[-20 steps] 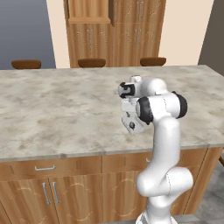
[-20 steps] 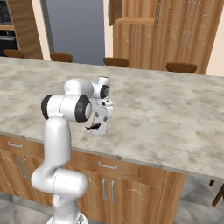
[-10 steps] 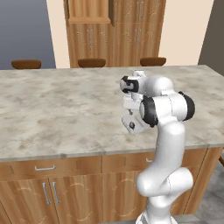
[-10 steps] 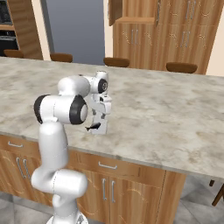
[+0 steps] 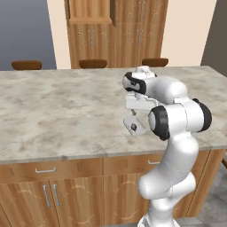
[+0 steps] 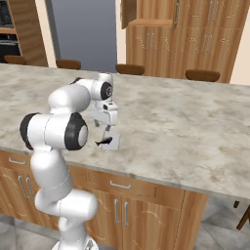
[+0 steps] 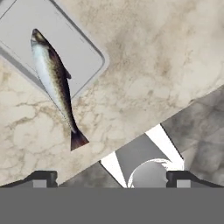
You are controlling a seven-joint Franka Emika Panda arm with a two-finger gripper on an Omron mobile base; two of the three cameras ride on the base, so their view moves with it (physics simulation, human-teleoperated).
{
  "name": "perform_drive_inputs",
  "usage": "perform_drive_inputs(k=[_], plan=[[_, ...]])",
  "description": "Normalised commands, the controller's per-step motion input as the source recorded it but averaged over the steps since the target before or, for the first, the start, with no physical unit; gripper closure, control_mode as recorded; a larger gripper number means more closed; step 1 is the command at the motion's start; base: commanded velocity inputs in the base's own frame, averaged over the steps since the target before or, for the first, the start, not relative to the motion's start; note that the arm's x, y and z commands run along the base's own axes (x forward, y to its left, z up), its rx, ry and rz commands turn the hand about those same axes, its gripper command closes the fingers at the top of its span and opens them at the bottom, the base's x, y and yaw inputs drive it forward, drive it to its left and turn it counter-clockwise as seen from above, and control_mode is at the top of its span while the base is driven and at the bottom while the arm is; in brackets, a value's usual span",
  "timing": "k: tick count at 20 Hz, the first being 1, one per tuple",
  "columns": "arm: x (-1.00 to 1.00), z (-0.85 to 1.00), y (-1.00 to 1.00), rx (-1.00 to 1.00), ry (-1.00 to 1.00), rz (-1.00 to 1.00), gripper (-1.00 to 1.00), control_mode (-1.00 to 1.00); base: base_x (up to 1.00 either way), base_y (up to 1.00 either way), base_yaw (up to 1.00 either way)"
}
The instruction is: Retrieve the tupperware from the cabinet, then place the raw meat into the tupperware to avoid contamination.
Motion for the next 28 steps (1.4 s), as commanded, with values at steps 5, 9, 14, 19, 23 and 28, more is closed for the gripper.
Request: perform_drive_inputs(k=[5, 9, 14, 19, 23, 28], plan=[[-0.24, 0.07, 0.29, 0.02, 0.01, 0.0, -1.0, -1.0, 0.0, 0.0, 0.0], [0.0, -0.01, 0.47, 0.07, 0.0, -0.03, -1.0, -1.0, 0.0, 0.0, 0.0], [0.03, 0.0, 0.68, 0.01, 0.0, -0.06, -1.0, -1.0, 0.0, 0.0, 0.0], [0.03, -0.01, 0.72, -0.04, 0.0, -0.09, -1.0, -1.0, 0.0, 0.0, 0.0], [-0.85, 0.0, 0.31, 0.0, -0.06, -0.11, -1.0, -1.0, 0.0, 0.0, 0.0], [-0.97, 0.0, 0.02, 0.0, -0.05, -0.15, -1.0, -1.0, 0.0, 0.0, 0.0]])
